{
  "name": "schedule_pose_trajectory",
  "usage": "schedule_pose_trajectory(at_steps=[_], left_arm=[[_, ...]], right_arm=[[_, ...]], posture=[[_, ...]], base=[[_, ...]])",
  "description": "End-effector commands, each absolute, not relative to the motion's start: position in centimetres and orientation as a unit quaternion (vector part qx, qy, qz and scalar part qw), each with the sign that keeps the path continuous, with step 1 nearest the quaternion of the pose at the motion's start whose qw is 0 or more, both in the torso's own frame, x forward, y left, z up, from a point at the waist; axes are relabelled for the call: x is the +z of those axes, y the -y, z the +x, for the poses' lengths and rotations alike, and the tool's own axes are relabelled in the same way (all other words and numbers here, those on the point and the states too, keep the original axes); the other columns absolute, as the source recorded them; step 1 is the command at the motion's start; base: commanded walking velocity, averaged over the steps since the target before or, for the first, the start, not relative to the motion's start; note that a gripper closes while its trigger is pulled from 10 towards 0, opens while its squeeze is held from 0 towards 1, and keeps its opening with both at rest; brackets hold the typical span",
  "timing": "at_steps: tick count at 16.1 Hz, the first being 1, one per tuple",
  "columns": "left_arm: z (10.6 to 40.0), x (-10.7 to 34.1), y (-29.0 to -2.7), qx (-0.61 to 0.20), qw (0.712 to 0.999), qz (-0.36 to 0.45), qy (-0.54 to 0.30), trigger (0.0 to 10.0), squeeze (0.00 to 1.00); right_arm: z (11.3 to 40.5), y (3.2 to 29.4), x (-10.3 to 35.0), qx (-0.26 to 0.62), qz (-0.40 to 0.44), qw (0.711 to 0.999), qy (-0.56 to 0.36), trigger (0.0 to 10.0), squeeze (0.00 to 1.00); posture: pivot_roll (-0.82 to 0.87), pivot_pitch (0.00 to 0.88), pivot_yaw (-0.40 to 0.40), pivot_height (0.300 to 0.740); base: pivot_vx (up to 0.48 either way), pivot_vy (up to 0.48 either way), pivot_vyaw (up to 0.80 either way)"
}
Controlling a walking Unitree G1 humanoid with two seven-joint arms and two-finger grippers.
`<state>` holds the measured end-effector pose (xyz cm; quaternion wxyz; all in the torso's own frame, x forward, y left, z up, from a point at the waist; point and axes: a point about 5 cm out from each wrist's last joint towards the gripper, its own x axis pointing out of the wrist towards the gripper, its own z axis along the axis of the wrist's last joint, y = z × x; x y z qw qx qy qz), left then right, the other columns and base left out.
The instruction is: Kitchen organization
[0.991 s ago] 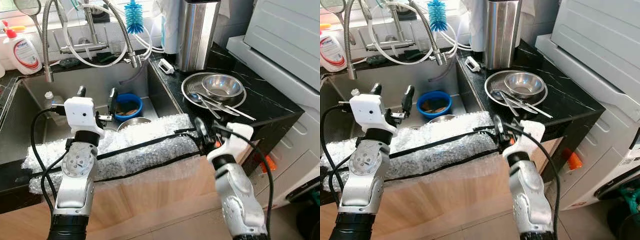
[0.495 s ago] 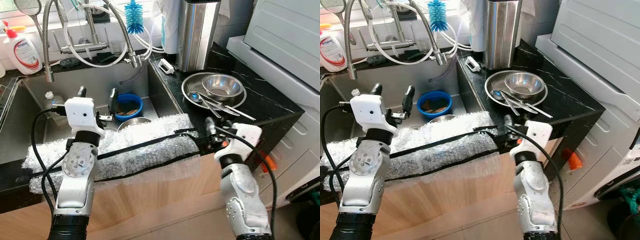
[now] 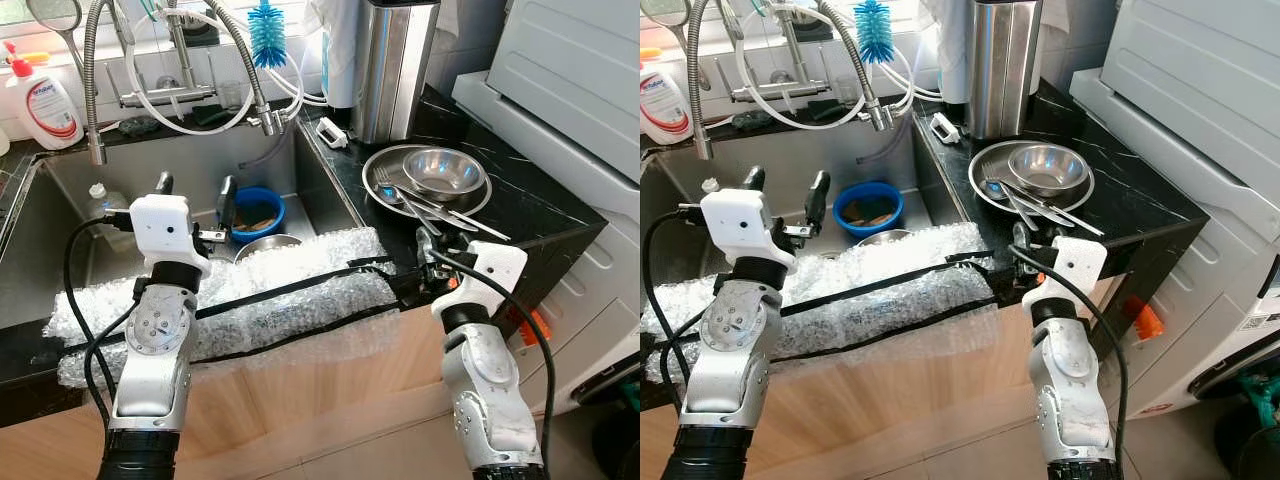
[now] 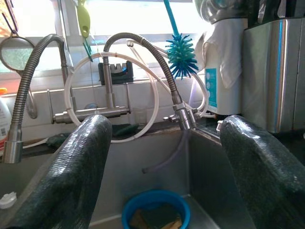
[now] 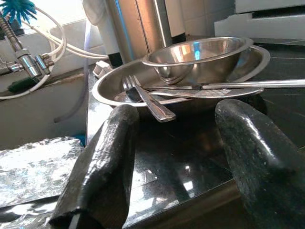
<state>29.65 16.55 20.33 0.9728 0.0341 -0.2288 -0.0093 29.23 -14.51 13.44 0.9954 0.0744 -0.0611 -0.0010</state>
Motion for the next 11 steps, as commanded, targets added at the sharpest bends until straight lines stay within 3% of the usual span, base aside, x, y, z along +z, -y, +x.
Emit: schedule_pose_trajectory(at_steps=[1, 7, 9, 10, 11], left_arm=[[29.82, 20.45, -16.53, -0.006, 0.972, 0.036, 0.233, 10.0, 0.00], [29.70, 20.46, -16.33, -0.009, 0.971, 0.043, 0.235, 10.0, 0.00], [29.68, 20.44, -16.33, -0.011, 0.971, 0.044, 0.234, 10.0, 0.00], [29.68, 20.44, -16.33, -0.011, 0.971, 0.044, 0.235, 10.0, 0.00], [29.68, 20.44, -16.33, -0.011, 0.971, 0.044, 0.235, 10.0, 0.00]], right_arm=[[29.64, 14.06, 13.76, 0.011, 0.056, 0.996, 0.069, 10.0, 0.00], [30.09, 14.11, 13.83, 0.013, 0.053, 0.996, 0.071, 10.0, 0.00], [30.25, 14.17, 13.72, 0.011, 0.049, 0.996, 0.067, 5.6, 0.00], [30.25, 14.18, 13.71, 0.010, 0.050, 0.996, 0.067, 8.2, 0.00], [30.26, 14.20, 13.68, 0.010, 0.050, 0.997, 0.066, 10.0, 0.00]], posture=[[-0.11, 0.000, 0.031, 0.740], [-0.10, 0.000, 0.026, 0.740], [-0.10, 0.000, 0.027, 0.740], [-0.10, 0.000, 0.027, 0.740], [-0.10, 0.000, 0.028, 0.740]], base=[[0.000, 0.000, 0.00], [0.000, 0.000, 0.00], [0.000, 0.000, 0.00], [0.000, 0.000, 0.00], [0.000, 0.000, 0.00]])
